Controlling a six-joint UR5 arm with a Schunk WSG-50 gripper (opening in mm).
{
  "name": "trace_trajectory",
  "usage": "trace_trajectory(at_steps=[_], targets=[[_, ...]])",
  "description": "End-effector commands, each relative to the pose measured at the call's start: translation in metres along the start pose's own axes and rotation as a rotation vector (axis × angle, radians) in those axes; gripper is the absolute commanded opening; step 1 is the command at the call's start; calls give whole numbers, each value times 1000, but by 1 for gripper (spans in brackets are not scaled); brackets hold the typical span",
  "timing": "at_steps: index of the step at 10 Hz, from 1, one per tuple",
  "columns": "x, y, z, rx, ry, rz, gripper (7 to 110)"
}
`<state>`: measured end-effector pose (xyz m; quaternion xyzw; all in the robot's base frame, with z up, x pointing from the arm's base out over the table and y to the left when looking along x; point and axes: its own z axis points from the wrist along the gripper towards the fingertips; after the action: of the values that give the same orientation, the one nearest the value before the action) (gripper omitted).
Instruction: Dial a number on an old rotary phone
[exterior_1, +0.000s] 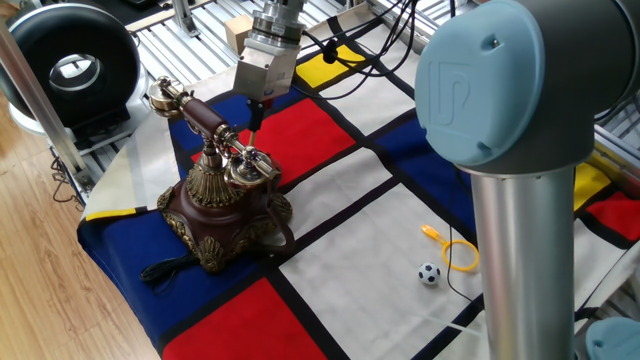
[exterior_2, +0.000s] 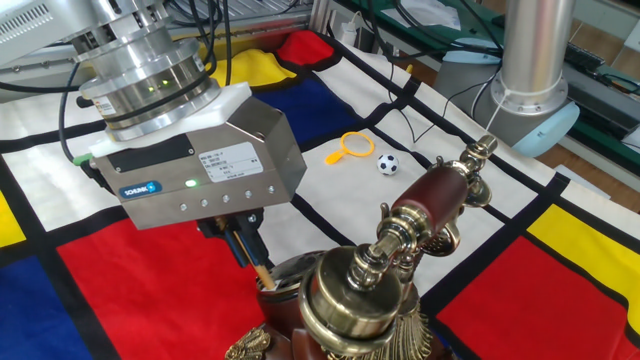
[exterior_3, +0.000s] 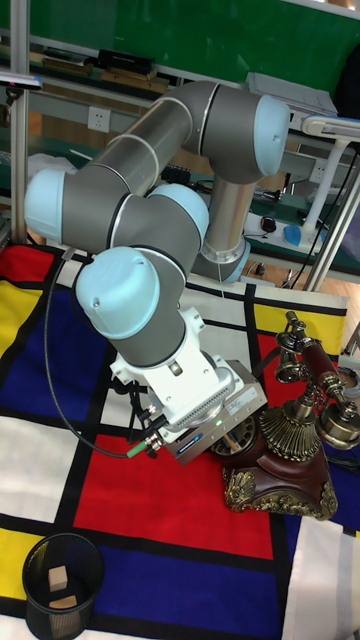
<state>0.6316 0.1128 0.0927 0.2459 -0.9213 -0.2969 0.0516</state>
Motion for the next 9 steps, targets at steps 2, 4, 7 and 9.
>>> trace_trajectory(at_steps=[2, 4, 7, 9], targets=[[-2, 1, -2, -4, -9, 0, 7], [-2, 0, -2, -2, -10, 0, 7], [-2, 0, -1, 1, -10, 1, 7], [-2, -1, -1, 2, -9, 3, 7]])
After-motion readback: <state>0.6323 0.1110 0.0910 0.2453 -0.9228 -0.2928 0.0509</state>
